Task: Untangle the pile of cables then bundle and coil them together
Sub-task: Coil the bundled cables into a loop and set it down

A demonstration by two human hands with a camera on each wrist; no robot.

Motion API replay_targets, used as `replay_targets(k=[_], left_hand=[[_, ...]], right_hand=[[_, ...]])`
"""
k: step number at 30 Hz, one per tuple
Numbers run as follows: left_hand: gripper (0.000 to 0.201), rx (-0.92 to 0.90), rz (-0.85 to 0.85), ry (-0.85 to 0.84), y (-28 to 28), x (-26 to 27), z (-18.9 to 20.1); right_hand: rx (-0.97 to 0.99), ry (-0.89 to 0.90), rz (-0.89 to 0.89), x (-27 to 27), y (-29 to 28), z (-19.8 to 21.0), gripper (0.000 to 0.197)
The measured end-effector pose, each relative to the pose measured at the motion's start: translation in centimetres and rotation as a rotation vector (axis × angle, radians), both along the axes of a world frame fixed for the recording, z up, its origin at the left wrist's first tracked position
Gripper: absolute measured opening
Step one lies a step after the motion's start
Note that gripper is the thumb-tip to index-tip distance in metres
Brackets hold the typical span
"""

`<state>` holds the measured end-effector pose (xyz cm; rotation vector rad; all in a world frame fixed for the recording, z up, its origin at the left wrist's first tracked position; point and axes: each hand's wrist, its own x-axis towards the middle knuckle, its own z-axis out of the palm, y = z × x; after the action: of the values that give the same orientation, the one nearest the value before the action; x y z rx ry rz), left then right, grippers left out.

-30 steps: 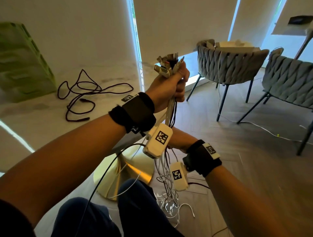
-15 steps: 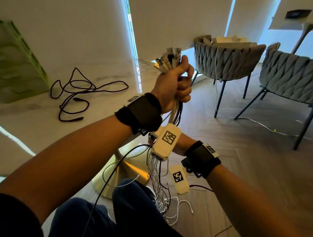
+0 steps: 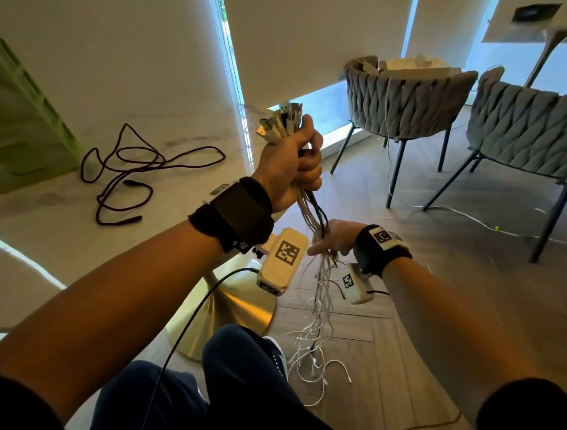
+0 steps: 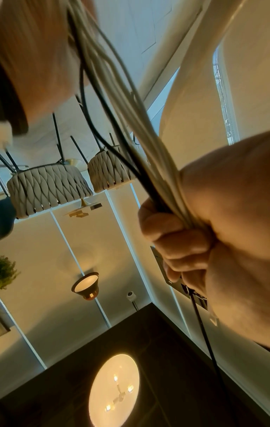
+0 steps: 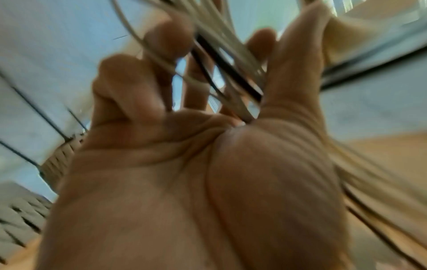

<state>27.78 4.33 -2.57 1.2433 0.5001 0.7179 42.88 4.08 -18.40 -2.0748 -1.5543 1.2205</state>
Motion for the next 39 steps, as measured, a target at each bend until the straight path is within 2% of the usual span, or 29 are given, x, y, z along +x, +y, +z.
replay_targets(k=[3,5,8,10,13,15,17,19,21,23,25,27,28,29,31,35,37,39], left_hand=[[0.046,-0.007,-0.027,-0.041,0.2,-0.5,1.2],[0.047,0.009,-0.055,-0.047,0.4,-0.8,1.9],[0.047,0.033,-0.067,-0.039,0.5,-1.2,1.9],[0.047,0.022,-0.057,-0.048,0.5,-1.3,1.8],[0.047,0.024,-0.048,-0.049,0.6,-1.5,1.9],[0.047,0.028,-0.039,-0.047,0.7,-1.7,1.7],[0.048,0.029,-0.03,-0.05,0.7,-1.9,1.5],[0.048,0.025,-0.022,-0.055,0.8,-2.1,1.4],[0.049,0.024,-0.015,-0.048,1.0,-2.4,1.3],[0.052,0.041,0.006,-0.021,1.3,-2.7,1.2],[0.054,0.057,0.038,0.028,1.4,-2.8,0.9],[0.055,0.069,0.064,0.098,1.6,-3.0,0.6],[0.055,0.081,0.075,0.138,1.7,-3.1,0.5],[0.055,0.093,0.085,0.175,1.8,-3.1,0.4],[0.054,0.09,0.082,0.202,1.9,-3.3,0.1],[0.053,0.019,0.049,0.186,2.0,-3.9,-0.7],[0.053,0.013,0.042,0.208,1.9,-4.3,-1.1],[0.054,-0.006,0.05,0.222,1.7,-4.5,-1.4]], right_hand=[[-0.097,-0.475,0.089,0.5,-0.5,-2.0,0.05],[-0.133,-0.6,0.088,0.5,-1.1,-3.4,0.063],[-0.171,-0.559,0.066,0.1,-1.3,-4.4,0.066],[-0.229,-0.366,0.052,-0.6,-1.6,-4.3,0.053],[-0.272,0.025,-0.173,-1.1,-2.3,-4.2,0.036],[-0.131,0.118,-0.341,-0.7,-1.6,-4.9,0.029],[0.086,0.087,-0.497,0.0,-0.7,-5.3,0.019],[0.309,-0.152,-0.585,0.8,-0.4,-5.4,0.018],[0.451,-0.27,-0.638,1.3,-0.7,-5.9,0.021],[0.396,-0.298,-0.502,1.8,-0.9,-7.0,0.017],[0.151,-0.232,-0.282,1.5,-1.6,-7.2,0.011],[-0.102,-0.193,-0.097,1.4,-2.2,-6.6,0.036],[-0.168,-0.213,-0.053,1.3,-2.3,-6.0,0.051],[-0.176,-0.24,-0.03,1.1,-2.3,-5.2,0.058],[-0.054,-0.188,-0.013,0.7,-1.9,-3.0,0.051],[0.401,0.217,-0.196,-1.6,-2.1,4.5,0.021],[0.65,0.39,-0.23,-3.7,-2.5,8.7,0.019],[0.815,0.498,-0.219,-5.6,-2.7,11.8,0.02]])
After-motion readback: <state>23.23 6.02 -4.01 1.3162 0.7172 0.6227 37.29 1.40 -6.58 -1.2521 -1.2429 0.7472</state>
